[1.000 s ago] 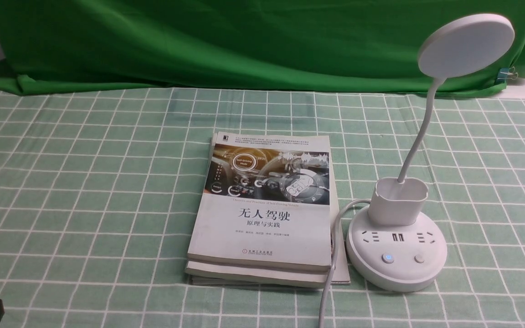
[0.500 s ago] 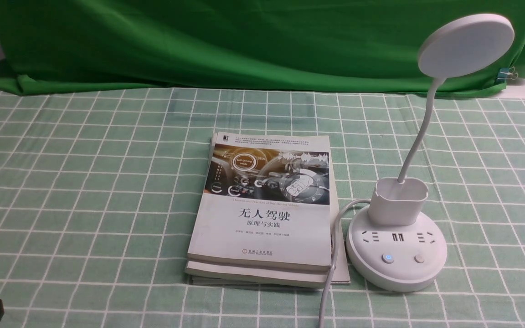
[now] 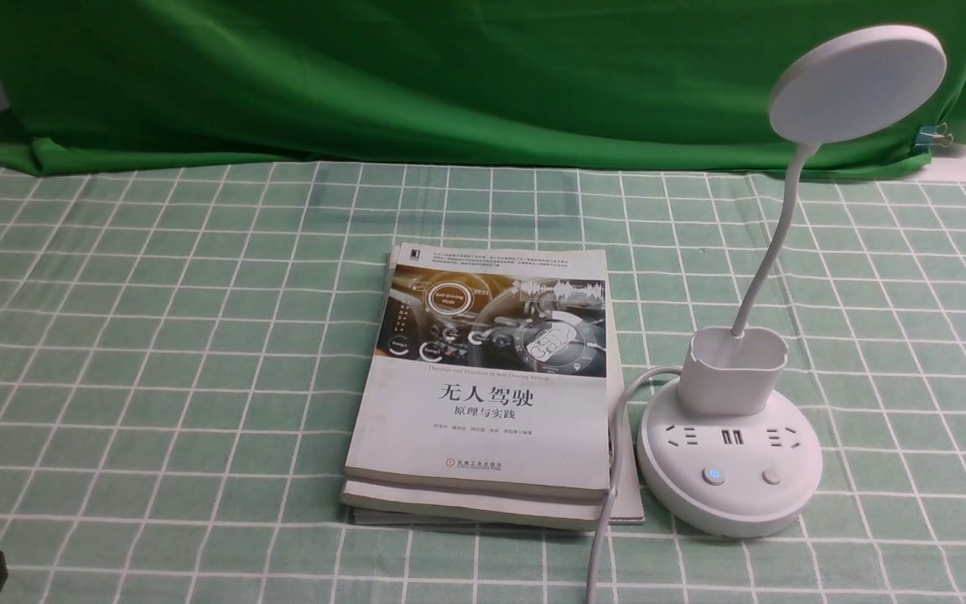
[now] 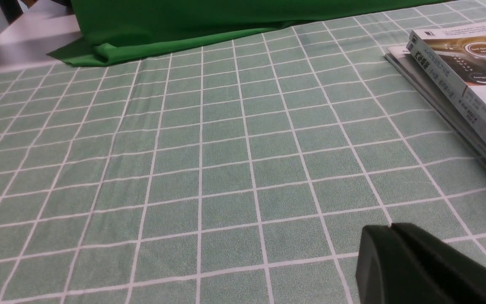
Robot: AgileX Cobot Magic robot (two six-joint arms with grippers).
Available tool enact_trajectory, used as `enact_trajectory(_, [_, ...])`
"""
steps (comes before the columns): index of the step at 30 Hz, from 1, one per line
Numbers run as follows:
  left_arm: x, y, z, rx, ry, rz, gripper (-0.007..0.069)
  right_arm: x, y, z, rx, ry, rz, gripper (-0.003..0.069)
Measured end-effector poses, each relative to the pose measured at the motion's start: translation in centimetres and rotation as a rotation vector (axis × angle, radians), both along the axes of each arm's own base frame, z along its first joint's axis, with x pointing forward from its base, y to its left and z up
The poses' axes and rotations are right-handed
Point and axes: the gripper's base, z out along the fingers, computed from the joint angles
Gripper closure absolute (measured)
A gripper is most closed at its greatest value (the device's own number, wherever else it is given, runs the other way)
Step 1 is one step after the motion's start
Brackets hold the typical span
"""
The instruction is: Turn off the desk lamp on the blue coffee tablecloth by hand.
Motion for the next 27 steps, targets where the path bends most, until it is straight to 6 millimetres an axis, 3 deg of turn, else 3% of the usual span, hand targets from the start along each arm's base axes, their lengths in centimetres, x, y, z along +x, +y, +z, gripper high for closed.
enact_trajectory(27, [0.0,0.0,0.0,0.0,0.0,0.0,0.0624,0.0,0.0,0.0,0.0,0.0,0.0,0.0436])
